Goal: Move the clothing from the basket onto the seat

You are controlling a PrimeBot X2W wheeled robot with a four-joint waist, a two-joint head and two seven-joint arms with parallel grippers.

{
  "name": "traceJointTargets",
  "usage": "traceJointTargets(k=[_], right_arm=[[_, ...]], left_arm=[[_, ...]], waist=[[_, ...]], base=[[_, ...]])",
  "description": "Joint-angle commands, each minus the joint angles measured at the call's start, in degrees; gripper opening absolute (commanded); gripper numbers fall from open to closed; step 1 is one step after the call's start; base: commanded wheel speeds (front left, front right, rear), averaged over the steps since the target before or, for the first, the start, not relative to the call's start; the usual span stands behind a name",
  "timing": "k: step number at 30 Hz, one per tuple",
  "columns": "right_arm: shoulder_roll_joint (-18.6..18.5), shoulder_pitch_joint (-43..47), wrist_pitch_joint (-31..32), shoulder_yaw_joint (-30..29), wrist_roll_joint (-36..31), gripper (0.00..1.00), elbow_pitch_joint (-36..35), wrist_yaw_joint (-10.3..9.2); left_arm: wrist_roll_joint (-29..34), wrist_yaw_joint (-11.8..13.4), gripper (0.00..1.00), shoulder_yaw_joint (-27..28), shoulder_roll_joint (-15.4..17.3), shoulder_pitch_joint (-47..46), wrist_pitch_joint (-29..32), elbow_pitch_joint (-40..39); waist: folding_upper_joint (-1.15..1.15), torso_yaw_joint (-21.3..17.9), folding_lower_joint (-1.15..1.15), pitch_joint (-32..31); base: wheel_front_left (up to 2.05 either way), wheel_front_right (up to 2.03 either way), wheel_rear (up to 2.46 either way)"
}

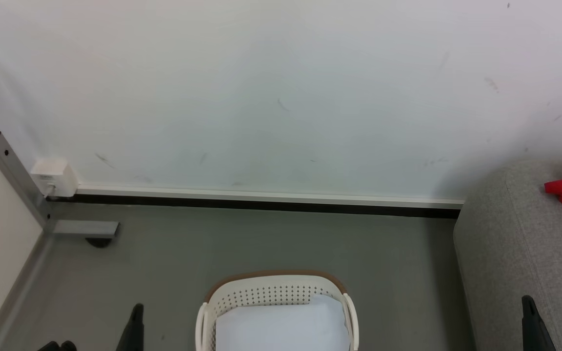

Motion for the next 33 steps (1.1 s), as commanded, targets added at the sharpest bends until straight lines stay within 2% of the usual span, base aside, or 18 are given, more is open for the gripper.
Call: traceJointTargets(k=[1, 33], right_arm=[[-0.64, -1.28, 0.31, -0.27, 1.65, 0.00, -0.41, -0.04], [-0.72, -5.22, 5.85, -1.23, 22.62, 0.00, 0.84, -0.07]], left_arm=[[-2.04, -0.38, 0.00, 0.49, 0.07, -1.42, 0.35, -0.85], [-22.40, -1.67, 0.00, 3.37, -0.32, -4.05, 5.89, -1.42]], waist=[[0.00, -0.02, 0.00, 0.02], [0.00, -0.58, 0.00, 0.92]], base=[[0.00, 0.00, 0.00], [0.00, 0.00, 0.00]])
